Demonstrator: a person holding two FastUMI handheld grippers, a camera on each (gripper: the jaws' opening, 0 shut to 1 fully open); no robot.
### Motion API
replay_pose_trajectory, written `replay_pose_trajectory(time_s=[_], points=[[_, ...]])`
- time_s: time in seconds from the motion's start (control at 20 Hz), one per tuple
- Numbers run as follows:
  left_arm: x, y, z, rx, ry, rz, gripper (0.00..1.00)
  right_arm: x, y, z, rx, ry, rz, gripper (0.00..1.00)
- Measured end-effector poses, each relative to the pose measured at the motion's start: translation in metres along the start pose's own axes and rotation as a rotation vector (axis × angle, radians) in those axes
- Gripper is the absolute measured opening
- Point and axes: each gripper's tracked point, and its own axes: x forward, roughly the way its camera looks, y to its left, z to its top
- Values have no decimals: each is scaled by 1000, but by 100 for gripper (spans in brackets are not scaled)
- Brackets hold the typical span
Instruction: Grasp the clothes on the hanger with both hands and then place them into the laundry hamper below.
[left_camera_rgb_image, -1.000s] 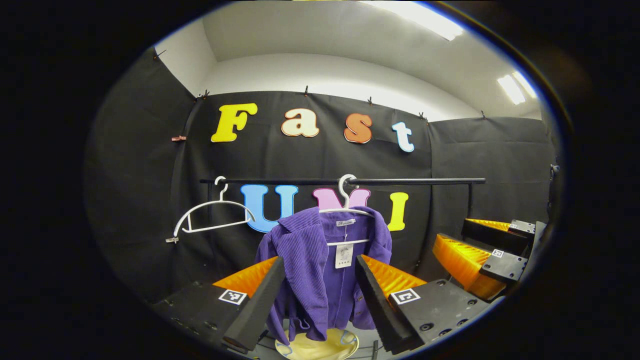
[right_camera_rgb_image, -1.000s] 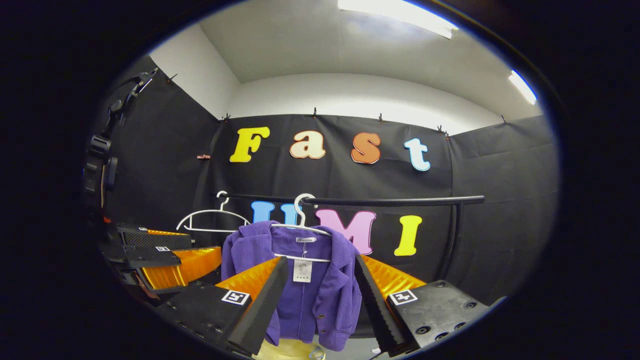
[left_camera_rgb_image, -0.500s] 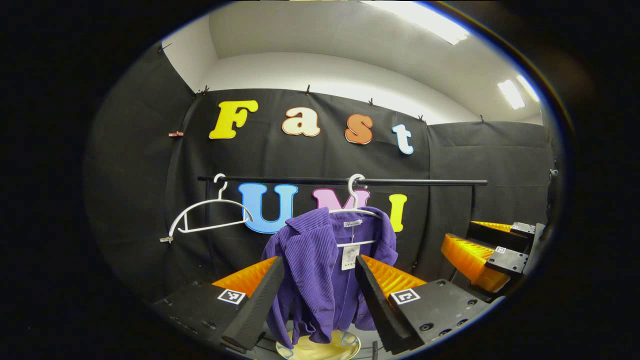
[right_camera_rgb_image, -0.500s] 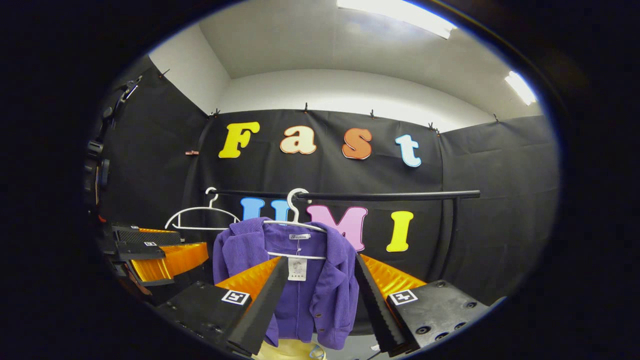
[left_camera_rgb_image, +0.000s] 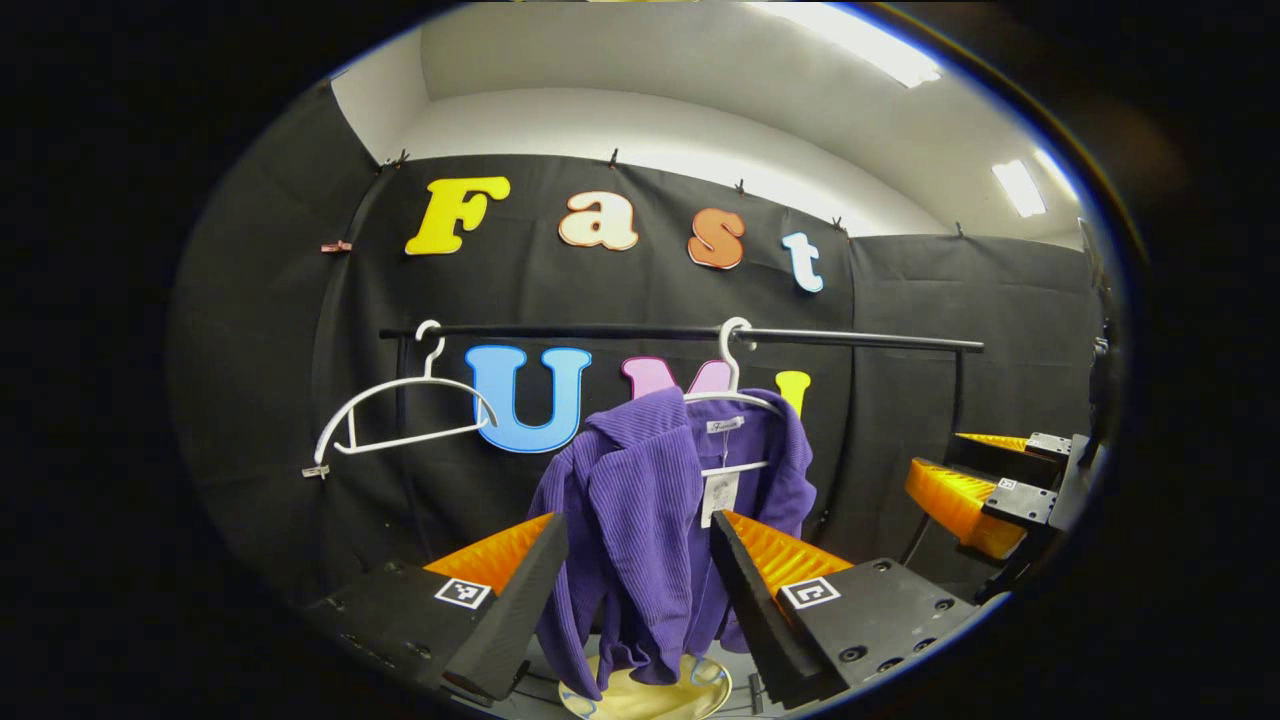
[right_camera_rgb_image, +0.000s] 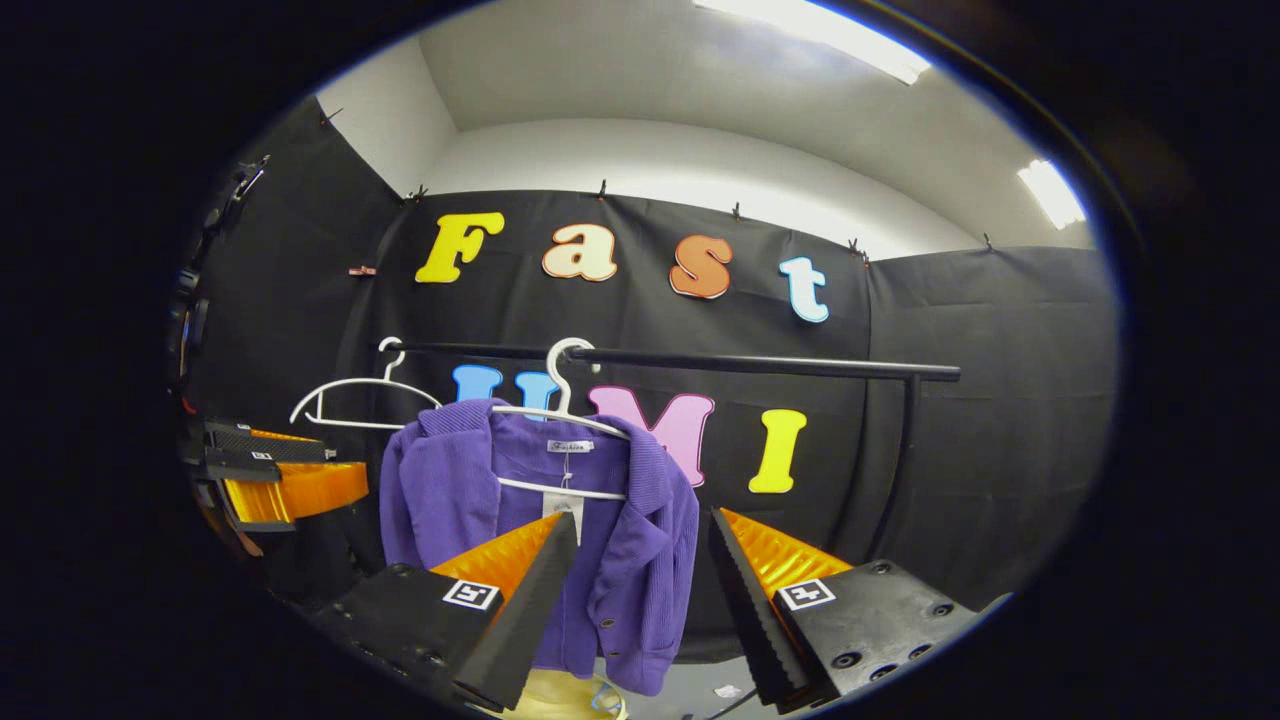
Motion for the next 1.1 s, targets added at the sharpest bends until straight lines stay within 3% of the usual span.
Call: replay_pose_trajectory(time_s=[0.3,0.4,0.55,0.8,1.1], points=[[47,13,-30,-23,25,64,90,77,-8,-58,90,86,97,86],[64,20,-44,-63,34,96,90,103,-12,-81,105,120,123,77],[85,29,-62,-148,52,142,89,131,-14,-101,97,124,160,75],[99,20,-57,-193,13,156,85,160,-13,-134,104,161,208,73],[113,6,-62,-183,25,141,82,165,16,-147,131,188,328,69]])
